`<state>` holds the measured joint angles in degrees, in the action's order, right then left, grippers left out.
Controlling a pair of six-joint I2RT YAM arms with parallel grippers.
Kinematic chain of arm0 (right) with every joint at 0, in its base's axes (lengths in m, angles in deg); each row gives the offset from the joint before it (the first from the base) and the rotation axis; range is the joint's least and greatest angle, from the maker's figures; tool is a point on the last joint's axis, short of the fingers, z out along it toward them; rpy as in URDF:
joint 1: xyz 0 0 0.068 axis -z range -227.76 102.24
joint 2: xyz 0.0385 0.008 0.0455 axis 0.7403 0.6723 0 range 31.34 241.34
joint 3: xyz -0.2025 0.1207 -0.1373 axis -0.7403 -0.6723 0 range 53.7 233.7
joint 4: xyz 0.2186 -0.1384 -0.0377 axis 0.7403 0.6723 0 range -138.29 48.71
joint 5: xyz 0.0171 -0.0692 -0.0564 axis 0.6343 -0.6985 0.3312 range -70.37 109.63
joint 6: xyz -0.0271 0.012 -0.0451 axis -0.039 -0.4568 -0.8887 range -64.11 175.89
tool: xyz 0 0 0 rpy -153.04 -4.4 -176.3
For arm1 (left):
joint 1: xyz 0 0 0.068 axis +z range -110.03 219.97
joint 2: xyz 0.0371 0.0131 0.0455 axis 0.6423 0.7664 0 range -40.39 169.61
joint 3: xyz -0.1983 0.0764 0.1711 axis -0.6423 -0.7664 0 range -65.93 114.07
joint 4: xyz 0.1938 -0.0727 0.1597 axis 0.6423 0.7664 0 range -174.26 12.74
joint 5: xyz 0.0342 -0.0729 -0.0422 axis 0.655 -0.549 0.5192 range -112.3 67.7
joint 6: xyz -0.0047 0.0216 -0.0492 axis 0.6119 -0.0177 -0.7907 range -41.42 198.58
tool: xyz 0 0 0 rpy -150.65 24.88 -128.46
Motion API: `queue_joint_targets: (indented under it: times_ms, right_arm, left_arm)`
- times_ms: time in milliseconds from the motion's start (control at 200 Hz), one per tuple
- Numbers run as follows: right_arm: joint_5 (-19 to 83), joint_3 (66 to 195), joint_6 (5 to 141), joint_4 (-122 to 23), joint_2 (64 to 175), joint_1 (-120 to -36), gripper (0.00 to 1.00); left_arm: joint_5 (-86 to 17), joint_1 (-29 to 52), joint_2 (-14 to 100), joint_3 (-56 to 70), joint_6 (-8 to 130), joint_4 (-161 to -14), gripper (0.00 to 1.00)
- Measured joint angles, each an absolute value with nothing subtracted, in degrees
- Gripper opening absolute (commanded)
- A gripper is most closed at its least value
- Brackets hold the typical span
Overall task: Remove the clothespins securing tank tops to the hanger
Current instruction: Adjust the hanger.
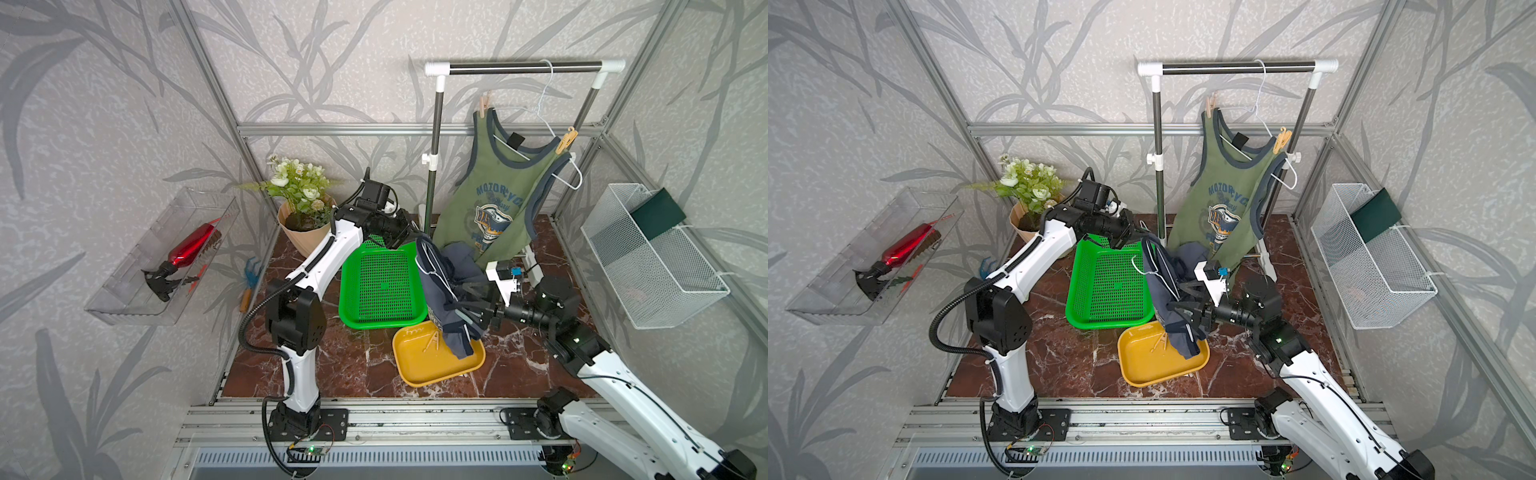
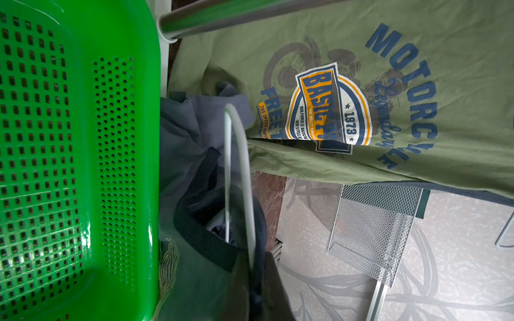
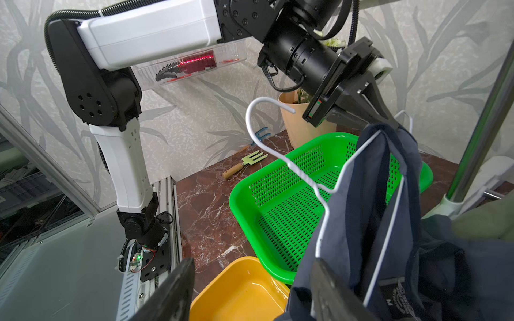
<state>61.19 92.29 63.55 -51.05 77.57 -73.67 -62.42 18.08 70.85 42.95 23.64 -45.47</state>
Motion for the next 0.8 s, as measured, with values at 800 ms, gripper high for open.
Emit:
queue_joint_targets:
  times_ms: [800]
  right_arm:
    - [43.2,97.0,60.2,-27.8,76.8,-80.8,0.71]
  left_arm:
    - [-62.7,21.0,65.9,35.3,23.5,-47.8,0.0]
